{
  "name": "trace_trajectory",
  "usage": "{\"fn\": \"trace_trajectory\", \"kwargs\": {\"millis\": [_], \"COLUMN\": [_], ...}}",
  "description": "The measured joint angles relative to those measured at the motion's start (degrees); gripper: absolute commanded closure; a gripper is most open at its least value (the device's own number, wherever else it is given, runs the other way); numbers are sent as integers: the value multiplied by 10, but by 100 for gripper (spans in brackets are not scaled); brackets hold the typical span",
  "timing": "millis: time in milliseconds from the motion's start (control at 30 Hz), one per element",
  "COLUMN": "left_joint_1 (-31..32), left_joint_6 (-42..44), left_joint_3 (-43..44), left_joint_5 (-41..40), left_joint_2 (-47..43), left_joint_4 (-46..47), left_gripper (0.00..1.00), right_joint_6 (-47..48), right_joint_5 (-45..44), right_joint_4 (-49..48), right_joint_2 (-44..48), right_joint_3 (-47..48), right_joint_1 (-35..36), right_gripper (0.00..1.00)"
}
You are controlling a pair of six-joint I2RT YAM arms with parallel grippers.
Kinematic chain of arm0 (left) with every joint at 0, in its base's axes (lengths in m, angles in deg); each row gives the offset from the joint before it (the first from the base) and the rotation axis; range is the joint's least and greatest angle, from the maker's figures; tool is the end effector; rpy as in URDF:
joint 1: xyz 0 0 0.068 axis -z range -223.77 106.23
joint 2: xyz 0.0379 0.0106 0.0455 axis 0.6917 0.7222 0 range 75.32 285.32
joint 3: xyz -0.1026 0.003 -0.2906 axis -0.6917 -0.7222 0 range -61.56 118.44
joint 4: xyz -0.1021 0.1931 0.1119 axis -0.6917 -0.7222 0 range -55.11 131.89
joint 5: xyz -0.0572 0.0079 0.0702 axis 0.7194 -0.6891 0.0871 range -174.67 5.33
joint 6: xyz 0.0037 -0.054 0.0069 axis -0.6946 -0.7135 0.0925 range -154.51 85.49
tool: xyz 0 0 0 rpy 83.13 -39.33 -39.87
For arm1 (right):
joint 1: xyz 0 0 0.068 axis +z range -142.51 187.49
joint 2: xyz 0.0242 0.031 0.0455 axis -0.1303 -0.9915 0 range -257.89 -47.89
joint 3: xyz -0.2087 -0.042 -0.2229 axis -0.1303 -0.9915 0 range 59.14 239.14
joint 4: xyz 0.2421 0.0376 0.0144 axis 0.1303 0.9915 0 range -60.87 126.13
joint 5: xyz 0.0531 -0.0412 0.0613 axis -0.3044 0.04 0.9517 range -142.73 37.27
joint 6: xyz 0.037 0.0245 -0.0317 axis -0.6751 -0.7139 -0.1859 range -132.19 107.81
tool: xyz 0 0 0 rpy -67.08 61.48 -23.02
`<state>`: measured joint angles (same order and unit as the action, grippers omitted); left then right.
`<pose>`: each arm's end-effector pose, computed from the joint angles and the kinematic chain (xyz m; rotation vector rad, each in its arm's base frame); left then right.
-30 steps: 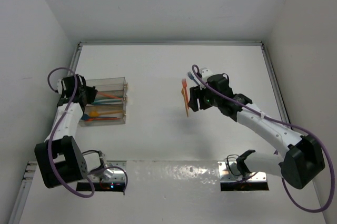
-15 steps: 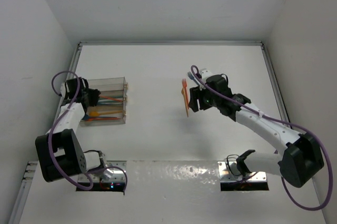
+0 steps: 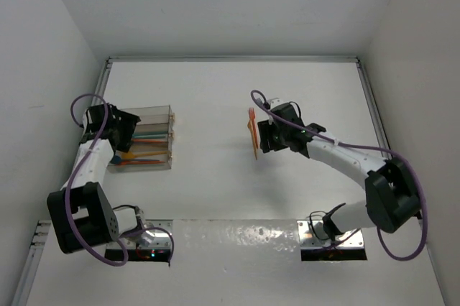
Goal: Sort the eating utensils into containers
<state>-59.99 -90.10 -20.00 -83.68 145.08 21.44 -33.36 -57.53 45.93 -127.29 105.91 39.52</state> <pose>0.2098 0.0604 0.2576 -1.4288 1.9869 -0.3309 0.2227 0.1357 0.2526 -0.1945 2.4469 0.3142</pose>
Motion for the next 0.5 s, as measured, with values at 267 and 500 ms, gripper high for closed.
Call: {"fn": "trace_trajectory", "kwargs": {"millis": [267, 500], "left_joint_1": [76, 211], "left_joint_6": [115, 183], "left_joint_3": [98, 124], "left_joint_5": [-3, -5], "left_joint_2": [-34, -66], "left_joint_4": [-50, -63], "left_gripper": [23, 23], "right_joint_6": [-31, -61], "right_joint_5": [-11, -5], "right_joint_4": [-10, -19], "right_joint_2": [-95, -159], "right_joint_3": [36, 64], "right_joint_1": [1, 9], "right_gripper": [56, 57]}}
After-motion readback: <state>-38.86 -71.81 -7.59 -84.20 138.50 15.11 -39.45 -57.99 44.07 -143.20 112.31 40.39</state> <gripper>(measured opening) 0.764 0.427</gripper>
